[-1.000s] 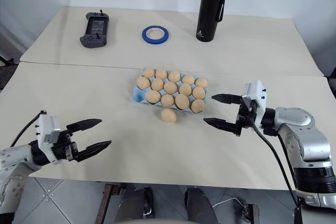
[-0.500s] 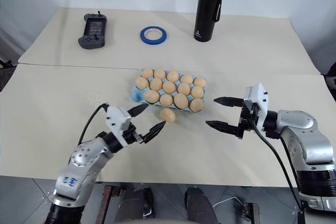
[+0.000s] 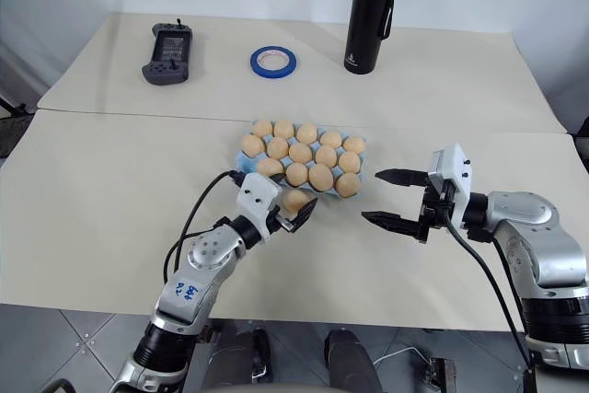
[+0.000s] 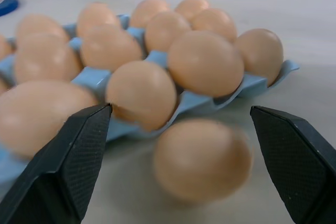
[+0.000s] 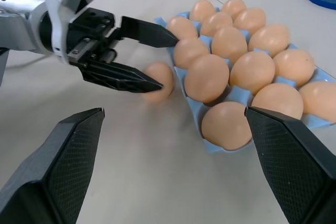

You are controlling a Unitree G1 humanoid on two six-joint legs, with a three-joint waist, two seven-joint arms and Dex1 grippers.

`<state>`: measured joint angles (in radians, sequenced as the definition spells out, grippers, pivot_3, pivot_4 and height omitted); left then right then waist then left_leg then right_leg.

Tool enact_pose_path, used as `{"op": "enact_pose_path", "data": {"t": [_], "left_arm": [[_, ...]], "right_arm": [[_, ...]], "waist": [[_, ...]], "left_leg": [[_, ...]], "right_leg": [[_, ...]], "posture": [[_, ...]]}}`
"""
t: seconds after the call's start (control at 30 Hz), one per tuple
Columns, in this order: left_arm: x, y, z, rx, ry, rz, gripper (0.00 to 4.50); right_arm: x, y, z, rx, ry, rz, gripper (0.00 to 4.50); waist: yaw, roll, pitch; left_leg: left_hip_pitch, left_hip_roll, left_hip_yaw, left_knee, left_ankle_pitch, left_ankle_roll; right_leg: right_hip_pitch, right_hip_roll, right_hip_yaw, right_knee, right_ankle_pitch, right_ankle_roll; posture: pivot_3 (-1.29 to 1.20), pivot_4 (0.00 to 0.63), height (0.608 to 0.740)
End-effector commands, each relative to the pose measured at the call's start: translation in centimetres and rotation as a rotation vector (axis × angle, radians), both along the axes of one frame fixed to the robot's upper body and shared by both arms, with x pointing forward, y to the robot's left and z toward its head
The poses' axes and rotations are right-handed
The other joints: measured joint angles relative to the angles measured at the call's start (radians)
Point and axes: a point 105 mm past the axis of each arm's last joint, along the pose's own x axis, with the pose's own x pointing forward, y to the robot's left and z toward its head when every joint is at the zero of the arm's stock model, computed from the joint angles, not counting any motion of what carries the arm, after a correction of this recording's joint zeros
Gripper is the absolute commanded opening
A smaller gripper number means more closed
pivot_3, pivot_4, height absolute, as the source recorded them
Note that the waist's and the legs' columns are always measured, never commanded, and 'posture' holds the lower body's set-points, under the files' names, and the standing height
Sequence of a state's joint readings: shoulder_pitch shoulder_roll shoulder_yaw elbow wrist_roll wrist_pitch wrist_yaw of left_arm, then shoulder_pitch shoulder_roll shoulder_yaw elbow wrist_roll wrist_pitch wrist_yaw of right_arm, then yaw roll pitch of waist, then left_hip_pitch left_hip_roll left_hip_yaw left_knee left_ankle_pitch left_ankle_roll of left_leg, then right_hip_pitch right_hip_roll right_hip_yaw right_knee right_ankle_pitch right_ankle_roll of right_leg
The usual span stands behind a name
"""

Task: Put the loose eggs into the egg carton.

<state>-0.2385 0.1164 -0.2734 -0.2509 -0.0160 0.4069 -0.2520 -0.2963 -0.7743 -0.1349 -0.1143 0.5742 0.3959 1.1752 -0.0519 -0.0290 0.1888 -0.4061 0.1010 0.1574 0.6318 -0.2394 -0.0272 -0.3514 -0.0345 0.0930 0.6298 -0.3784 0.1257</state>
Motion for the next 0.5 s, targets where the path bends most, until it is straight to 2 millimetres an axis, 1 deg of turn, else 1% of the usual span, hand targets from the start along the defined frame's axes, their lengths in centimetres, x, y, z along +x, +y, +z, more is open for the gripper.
{"op": "enact_pose_path", "data": {"t": [0.03,0.23,0.33,0.5], "left_arm": [[-0.2,-0.9,-0.1,0.005,0.012,-0.026,4.49],[-0.6,-1.0,-0.3,0.012,0.042,-0.029,4.49],[-1.2,-1.0,-0.3,0.016,0.058,-0.036,4.49],[-1.4,-0.5,-0.7,0.031,0.099,-0.013,4.49]], "right_arm": [[-0.3,-0.3,1.2,-0.003,-0.041,-0.003,4.5],[-0.4,-0.3,1.1,-0.002,-0.038,-0.008,4.5],[-0.4,-0.4,1.0,-0.003,-0.034,-0.012,4.5],[-0.4,-0.3,0.9,-0.002,-0.028,-0.012,4.5]], "waist": [[0.0,0.0,0.0],[0.002,0.0,0.0],[0.002,0.0,0.0],[0.001,0.001,0.0]], "left_leg": [[0.0,0.0,0.0,0.0,0.0,0.0],[0.001,0.0,-0.001,0.002,0.0,0.0],[0.002,0.0,-0.002,0.002,0.0,0.0],[0.002,0.0,-0.004,0.001,0.0,0.0]], "right_leg": [[0.0,0.0,0.0,0.0,0.0,0.0],[0.002,0.0,-0.001,0.001,0.0,0.0],[0.005,0.0,-0.001,0.0,0.0,0.0],[0.006,0.0,-0.003,-0.001,0.0,0.0]], "posture": [[0.0,0.15,0.74],[0.0,0.15,0.74],[0.0,0.15,0.74],[0.0,0.15,0.74]]}}
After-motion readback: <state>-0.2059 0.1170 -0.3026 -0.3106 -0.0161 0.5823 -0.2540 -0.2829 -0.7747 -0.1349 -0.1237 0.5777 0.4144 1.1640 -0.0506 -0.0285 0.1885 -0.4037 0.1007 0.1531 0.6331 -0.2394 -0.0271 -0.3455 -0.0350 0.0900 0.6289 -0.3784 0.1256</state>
